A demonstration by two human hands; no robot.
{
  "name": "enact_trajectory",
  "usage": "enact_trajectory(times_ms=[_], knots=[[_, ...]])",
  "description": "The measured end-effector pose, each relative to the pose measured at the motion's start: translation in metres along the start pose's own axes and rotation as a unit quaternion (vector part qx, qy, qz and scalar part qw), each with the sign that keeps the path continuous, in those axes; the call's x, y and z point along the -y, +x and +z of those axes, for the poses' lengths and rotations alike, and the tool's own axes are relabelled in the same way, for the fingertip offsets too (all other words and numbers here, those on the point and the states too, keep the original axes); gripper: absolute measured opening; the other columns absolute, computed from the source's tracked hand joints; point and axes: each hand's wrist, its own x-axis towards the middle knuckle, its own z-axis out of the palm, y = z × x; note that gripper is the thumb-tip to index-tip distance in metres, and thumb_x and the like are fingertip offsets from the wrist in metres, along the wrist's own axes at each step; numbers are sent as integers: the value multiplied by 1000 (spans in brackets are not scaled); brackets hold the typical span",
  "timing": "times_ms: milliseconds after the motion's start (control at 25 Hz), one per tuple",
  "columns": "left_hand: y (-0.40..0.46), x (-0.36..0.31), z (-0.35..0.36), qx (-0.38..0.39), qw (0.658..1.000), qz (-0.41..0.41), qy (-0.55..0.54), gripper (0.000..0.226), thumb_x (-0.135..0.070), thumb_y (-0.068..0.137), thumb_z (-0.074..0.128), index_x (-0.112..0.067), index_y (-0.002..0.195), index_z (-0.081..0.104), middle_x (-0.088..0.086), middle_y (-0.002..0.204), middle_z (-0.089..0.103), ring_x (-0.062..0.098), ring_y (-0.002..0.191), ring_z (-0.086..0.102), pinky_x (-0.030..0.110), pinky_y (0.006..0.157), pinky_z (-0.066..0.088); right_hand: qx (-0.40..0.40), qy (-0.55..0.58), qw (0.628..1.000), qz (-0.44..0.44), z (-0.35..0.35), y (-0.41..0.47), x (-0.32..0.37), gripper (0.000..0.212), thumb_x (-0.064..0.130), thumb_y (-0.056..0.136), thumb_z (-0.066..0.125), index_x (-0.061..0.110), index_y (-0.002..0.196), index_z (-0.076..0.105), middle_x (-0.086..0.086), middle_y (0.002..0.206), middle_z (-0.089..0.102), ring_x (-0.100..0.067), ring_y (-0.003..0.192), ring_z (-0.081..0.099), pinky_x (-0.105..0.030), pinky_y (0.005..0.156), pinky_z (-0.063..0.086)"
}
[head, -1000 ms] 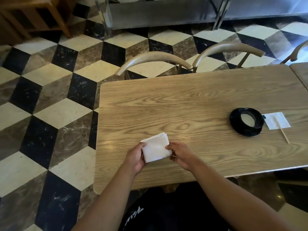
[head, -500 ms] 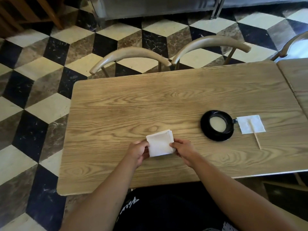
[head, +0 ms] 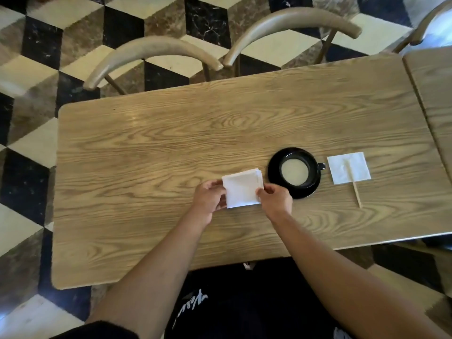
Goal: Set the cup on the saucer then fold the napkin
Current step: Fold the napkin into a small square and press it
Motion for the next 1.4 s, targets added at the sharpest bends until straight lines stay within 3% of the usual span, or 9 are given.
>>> enact_trajectory(times_ms=[160,320,480,560,680,800,880,1160,1400], knots=[[14,-9,7,-20,999,22,38,30,8,86,64,-18,100,69,4,84,73,17,62,70,27,50,57,-40,-19,999,2,8,-1,9,19,24,90,63,9,87,75,-8,80,75,-26,76,67,-34,75,52],[19,-10,12,-30,995,68,69,34,9,85,65,-16,108,68,7,90,74,22,68,73,31,52,60,-62,5,998,9,12,1,16,19,25,93,59,15,90,75,-6,79,75,-32,76,72,-44,80,58],[26,-6,8,-59,986,105,117,33,1,86,68,-9,117,68,10,93,76,31,82,76,44,70,65,-68,29,997,-21,13,-4,17,22,27,96,58,13,92,73,6,68,69,-27,64,72,-47,77,59],[26,-2,11,-84,963,138,215,38,-10,83,72,-11,121,66,6,97,75,25,86,73,35,77,59,-89,17,994,-65,12,-7,12,21,26,97,58,13,103,73,5,76,71,-24,70,72,-45,80,58],[16,8,8,-131,892,258,347,42,-15,82,72,-11,122,61,5,113,62,21,97,59,28,86,45,-121,-15,977,-177,14,-15,6,21,16,97,61,13,114,71,0,107,70,-16,83,67,-39,80,56],[12,17,4,-113,716,442,528,41,-11,79,74,-4,118,65,13,122,61,34,109,59,44,95,50,-74,-51,960,-264,17,-13,13,28,7,96,59,9,123,68,-5,115,60,-19,82,64,-35,78,55],[12,19,2,-76,662,450,594,47,-13,81,74,-2,126,64,14,134,60,35,117,59,47,99,50,-30,-81,961,-263,18,-7,17,37,6,96,58,6,133,63,-8,120,55,-24,93,63,-37,86,55],[16,13,2,-25,686,375,624,62,-21,91,67,-4,146,47,12,152,43,32,136,45,43,113,39,34,-151,963,-219,19,6,23,51,5,95,54,2,146,50,-12,136,48,-29,119,54,-41,102,49],[0,24,-3,-31,712,391,582,54,-19,90,66,-2,140,53,16,147,48,33,134,47,46,111,42,15,-174,953,-249,8,-15,5,45,11,95,58,2,139,57,-12,131,55,-28,119,54,-42,103,48]])
